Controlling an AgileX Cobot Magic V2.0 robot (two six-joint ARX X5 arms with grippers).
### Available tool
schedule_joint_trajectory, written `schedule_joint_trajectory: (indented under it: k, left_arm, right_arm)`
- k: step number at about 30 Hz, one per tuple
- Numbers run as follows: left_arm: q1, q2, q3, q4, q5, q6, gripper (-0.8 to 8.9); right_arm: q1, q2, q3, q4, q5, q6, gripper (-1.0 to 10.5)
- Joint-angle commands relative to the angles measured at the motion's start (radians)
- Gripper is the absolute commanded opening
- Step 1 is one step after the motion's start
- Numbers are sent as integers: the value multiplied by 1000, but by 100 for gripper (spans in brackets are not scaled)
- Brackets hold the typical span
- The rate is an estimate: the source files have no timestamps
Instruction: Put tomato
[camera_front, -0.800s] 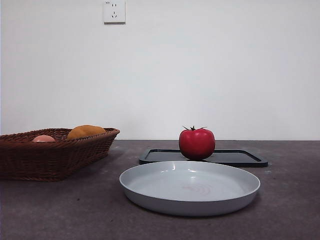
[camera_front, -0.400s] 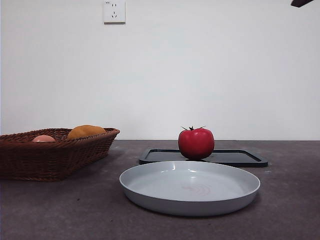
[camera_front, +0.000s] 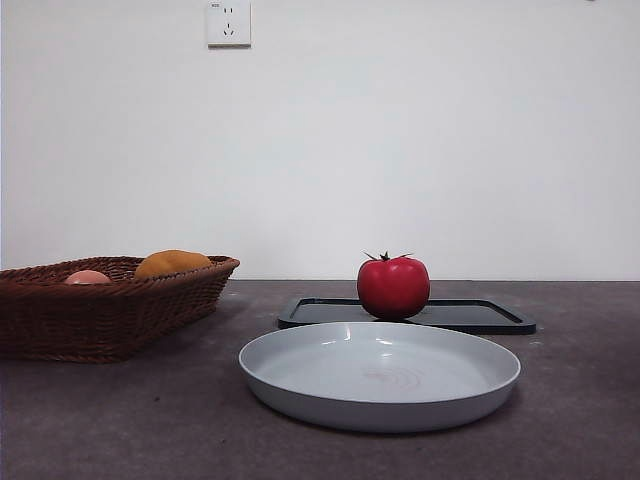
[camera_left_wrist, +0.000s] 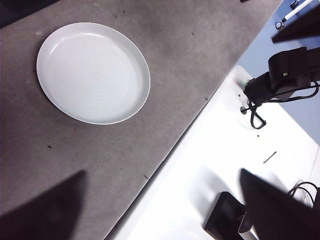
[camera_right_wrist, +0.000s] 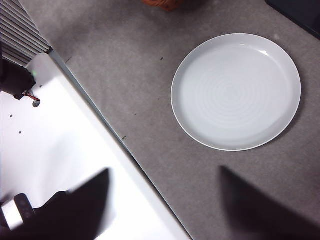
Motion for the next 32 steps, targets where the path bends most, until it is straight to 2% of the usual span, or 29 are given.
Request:
schedule_joint_trajectory:
  k: [1,3,4,32]
  left_arm:
    - [-5,6,23,4,8,12,150]
    - [-5,6,23,5,8,12,16]
    - [-5,6,23,4,8,12,10]
    - [-5,6,23,6,8,11,9]
  right_arm:
    - [7,5,10,10,-3,10,105]
    - [7,5,10,9,-3,10,43]
    - [7,5,10,9,-3,8,14]
    - [7,5,10,13,-3,4,12]
